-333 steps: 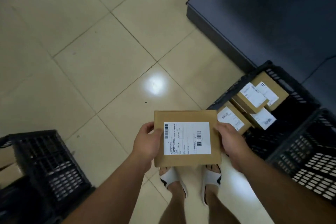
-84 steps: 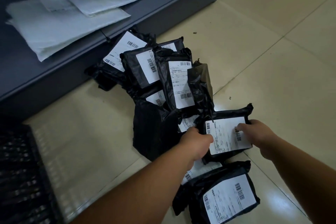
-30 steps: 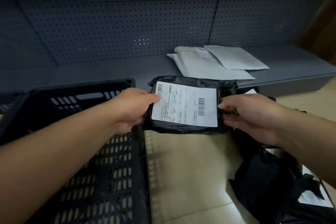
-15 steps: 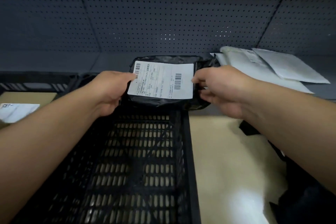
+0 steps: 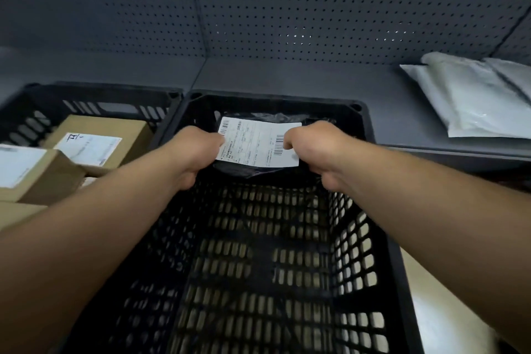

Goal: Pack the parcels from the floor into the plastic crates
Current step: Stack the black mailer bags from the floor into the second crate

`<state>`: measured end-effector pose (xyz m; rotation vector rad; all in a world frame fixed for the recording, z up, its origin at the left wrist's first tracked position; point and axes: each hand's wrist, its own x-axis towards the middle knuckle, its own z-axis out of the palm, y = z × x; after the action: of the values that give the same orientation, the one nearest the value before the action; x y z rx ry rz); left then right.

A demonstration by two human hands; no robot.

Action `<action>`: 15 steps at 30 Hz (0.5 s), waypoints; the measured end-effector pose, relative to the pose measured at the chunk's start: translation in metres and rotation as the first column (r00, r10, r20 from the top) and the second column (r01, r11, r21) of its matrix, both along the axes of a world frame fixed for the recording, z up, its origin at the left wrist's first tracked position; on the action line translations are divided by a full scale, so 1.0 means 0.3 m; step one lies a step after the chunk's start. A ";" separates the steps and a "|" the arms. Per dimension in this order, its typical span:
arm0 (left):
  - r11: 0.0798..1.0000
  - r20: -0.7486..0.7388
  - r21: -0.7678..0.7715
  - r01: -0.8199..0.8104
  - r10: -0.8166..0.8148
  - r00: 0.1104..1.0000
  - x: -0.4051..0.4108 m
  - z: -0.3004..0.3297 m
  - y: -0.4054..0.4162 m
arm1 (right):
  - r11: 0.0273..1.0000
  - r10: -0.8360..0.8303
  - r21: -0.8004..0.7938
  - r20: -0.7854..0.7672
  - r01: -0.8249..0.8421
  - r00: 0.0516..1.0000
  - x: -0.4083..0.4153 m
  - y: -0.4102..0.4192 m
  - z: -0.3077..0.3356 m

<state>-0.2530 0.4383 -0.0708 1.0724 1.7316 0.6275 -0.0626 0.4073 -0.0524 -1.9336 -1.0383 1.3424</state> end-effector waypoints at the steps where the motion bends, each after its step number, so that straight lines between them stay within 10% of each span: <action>1: 1.000 -0.029 -0.021 0.006 -0.007 1.000 -0.005 -0.019 0.005 | 1.000 -0.012 -0.022 0.009 0.012 1.000 -0.018 0.011 -0.031; 15: 0.964 -0.278 -0.210 0.161 -0.217 0.936 0.046 -0.265 0.062 | 0.979 -0.092 -0.163 0.190 0.123 0.978 -0.146 0.092 -0.302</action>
<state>-0.2391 0.4570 -0.1504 1.2314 1.8717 0.1833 -0.1065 0.4350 -0.1429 -2.2434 -0.9093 1.2500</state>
